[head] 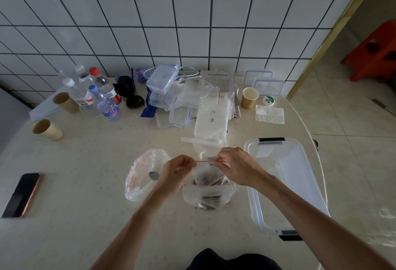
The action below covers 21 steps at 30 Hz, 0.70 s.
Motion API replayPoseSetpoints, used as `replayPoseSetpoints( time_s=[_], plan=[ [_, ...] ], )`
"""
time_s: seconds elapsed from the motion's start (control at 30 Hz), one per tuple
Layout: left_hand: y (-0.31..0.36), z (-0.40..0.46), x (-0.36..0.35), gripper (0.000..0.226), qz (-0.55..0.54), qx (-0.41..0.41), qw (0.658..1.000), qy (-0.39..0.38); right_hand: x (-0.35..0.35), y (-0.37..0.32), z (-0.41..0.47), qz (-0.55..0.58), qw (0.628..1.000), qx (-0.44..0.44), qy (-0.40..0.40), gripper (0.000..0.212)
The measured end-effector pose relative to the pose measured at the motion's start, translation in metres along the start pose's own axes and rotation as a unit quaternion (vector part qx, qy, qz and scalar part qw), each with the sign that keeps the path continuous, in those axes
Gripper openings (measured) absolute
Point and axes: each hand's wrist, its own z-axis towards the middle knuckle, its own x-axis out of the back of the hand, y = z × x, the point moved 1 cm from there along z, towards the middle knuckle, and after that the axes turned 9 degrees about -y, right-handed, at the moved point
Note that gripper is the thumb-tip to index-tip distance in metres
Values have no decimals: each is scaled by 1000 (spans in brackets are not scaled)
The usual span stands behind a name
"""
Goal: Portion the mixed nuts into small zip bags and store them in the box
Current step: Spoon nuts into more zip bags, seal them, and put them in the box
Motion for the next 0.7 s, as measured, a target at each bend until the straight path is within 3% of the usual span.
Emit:
replayPoseSetpoints(
  time_s=[0.5, 0.7],
  plan=[
    [-15, -9, 12, 11, -14, 15, 1000, -19, 15, 39, -22, 42, 999, -22, -13, 29],
    [-19, -14, 16, 15, -15, 32, 999, -33, 11, 43, -29, 87, 995, -19, -33, 17]
  ],
)
